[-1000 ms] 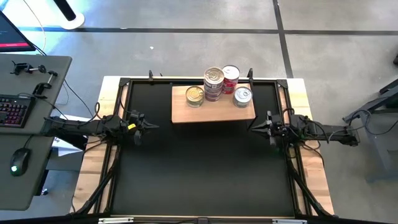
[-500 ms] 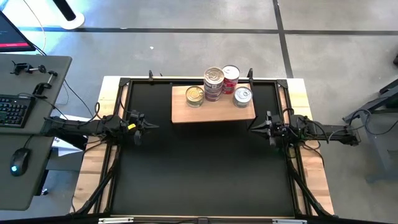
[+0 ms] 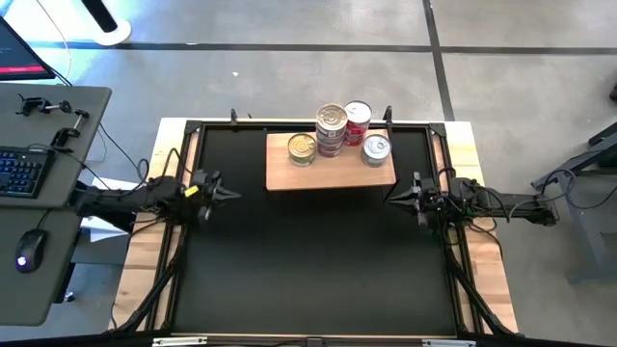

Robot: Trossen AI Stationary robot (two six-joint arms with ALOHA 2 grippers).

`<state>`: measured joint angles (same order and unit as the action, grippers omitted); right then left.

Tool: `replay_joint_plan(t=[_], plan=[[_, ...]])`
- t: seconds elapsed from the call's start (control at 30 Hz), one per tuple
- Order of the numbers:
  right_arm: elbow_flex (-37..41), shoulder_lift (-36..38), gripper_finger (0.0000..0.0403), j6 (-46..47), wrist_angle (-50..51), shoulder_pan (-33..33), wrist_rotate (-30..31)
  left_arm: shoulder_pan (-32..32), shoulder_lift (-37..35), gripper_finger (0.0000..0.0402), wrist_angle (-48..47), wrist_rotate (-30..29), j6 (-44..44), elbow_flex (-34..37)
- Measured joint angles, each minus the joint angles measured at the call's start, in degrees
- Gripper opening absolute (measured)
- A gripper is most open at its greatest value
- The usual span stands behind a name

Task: Stack canned seafood by type on shelf
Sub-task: Return to Home Position

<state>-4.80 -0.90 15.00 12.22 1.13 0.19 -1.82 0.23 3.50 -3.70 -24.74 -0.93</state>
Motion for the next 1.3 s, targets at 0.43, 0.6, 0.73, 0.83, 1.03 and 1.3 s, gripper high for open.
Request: replay_joint_plan(t=[0.43, 0.6, 0.73, 0.83, 1.03, 1.3], plan=[[-0.02, -0.67, 0.0028, -0.02, -0.02, 0.00, -0.17, 1.43, -0.03, 0.0000, -3.00, 3.66, 14.46, 0.30], [-0.02, -0.65, 0.0028, 0.00, -0.02, 0.00, -0.17, 1.84, -0.04, 0.0000, -2.89, 3.11, 13.91, 0.30], [-0.02, -0.65, 0.0028, -0.02, -0.02, 0.00, -0.20, 1.81, -0.04, 0.0000, -2.88, 3.07, 13.91, 0.30], [-0.02, -0.65, 0.0028, -0.02, -0.02, 0.00, -0.20, 1.81, -0.02, 0.0000, -2.88, 3.05, 13.93, 0.30], [-0.02, -0.65, 0.0028, -0.01, -0.02, 0.00, -0.20, 1.81, -0.02, 0.0000, -2.86, 3.05, 13.91, 0.30], [-0.02, -0.65, 0.0028, -0.02, -0.02, 0.00, -0.20, 1.81, -0.02, 0.0000, -2.86, 3.03, 13.91, 0.30]])
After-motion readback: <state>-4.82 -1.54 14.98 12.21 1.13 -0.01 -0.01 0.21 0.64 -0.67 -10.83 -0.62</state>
